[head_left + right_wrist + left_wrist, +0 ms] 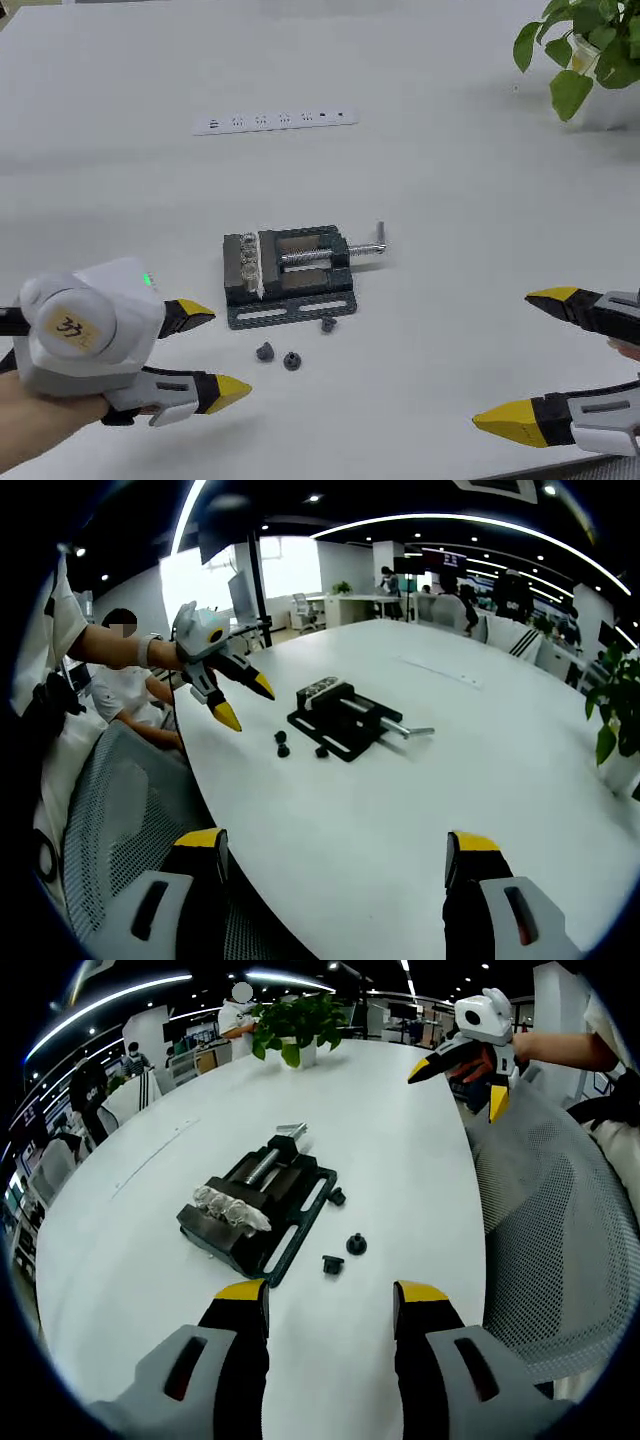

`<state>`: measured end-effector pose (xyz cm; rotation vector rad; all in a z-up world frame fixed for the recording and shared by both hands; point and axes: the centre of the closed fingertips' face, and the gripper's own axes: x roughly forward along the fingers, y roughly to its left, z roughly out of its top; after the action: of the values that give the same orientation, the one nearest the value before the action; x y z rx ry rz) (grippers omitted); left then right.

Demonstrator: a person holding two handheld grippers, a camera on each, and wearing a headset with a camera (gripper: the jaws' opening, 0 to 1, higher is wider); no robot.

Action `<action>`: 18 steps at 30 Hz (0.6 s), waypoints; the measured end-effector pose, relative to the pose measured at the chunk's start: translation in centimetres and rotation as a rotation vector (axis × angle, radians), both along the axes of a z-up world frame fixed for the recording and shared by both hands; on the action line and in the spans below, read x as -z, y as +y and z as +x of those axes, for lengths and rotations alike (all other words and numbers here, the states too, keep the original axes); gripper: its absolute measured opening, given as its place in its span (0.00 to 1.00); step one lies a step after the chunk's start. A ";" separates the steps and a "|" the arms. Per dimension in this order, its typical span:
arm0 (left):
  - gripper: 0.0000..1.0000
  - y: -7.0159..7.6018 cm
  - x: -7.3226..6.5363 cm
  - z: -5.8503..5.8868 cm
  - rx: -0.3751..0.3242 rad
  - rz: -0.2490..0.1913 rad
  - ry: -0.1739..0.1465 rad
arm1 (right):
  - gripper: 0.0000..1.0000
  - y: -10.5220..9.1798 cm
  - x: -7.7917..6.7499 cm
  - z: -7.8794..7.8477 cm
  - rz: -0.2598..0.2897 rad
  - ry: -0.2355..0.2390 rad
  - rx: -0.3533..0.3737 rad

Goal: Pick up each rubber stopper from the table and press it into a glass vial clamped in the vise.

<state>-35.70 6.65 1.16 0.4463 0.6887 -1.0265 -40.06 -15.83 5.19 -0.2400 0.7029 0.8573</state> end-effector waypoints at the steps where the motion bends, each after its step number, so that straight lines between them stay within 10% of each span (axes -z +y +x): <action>1: 0.44 -0.1 0.2 0.1 0.003 0.002 0.006 | 0.88 0.0 0.0 0.0 0.001 0.000 -0.001; 18: 0.17 -1.2 2.7 1.5 0.066 0.102 0.021 | 0.87 -0.2 0.2 0.3 0.017 0.004 0.016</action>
<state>-34.20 5.49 -1.53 0.5502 0.7513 -1.0624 -39.80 -15.99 4.99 -0.2173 0.7001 0.8483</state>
